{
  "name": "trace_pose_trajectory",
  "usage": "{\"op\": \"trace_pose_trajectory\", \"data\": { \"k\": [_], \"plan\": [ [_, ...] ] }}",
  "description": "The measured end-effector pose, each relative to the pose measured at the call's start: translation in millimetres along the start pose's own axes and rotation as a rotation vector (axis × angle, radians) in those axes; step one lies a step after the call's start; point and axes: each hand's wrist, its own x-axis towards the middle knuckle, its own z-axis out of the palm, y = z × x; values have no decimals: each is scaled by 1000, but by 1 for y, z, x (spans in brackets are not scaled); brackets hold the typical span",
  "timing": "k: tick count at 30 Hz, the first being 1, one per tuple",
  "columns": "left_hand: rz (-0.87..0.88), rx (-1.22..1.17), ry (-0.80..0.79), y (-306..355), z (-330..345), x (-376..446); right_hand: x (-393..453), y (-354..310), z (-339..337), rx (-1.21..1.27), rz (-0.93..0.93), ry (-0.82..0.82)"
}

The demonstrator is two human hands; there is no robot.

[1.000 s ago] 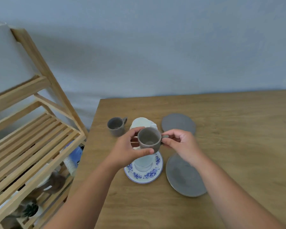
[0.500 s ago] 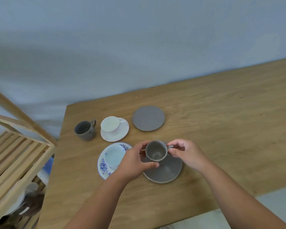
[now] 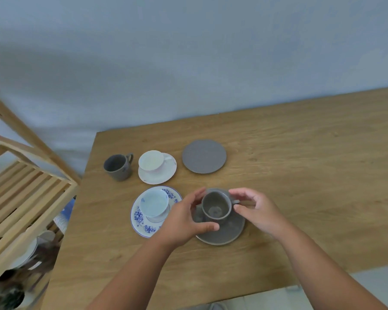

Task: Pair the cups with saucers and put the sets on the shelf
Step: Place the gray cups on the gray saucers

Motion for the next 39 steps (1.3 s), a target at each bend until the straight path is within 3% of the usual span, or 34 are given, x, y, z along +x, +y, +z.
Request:
{"op": "trace_pose_trajectory", "data": {
  "k": [3,7,11,15,20,25,31,33,35,37,39],
  "plan": [
    [19,-82,35,11,-18,-11,6,-22,-2,4,-92,44],
    [55,-110,267,15,-68,-15,42,-71,20,-72,-240,26],
    [22,11,520,0,-127,-12,90,-122,69,-276,-333,-88],
    [-111,147,650,-17,-171,-3,142,-155,125,-399,-302,-166],
    [-253,292,601,-35,-191,21,196,-177,181,-688,-268,-290],
    [-269,108,570,-69,-203,45,231,-177,214,-889,-197,-326],
    [-237,30,553,-77,-223,51,242,-174,231,-1006,-325,-295],
    [-189,-35,539,-69,-230,56,246,-179,220,-979,-360,-260],
    [-51,-29,375,-12,-183,113,235,-167,113,-819,-270,-83],
    [-4,-84,312,-3,-189,125,232,-168,91,-582,-259,-89],
    [13,-114,254,2,-188,137,220,-170,78,-495,-256,-93]
  ]
}}
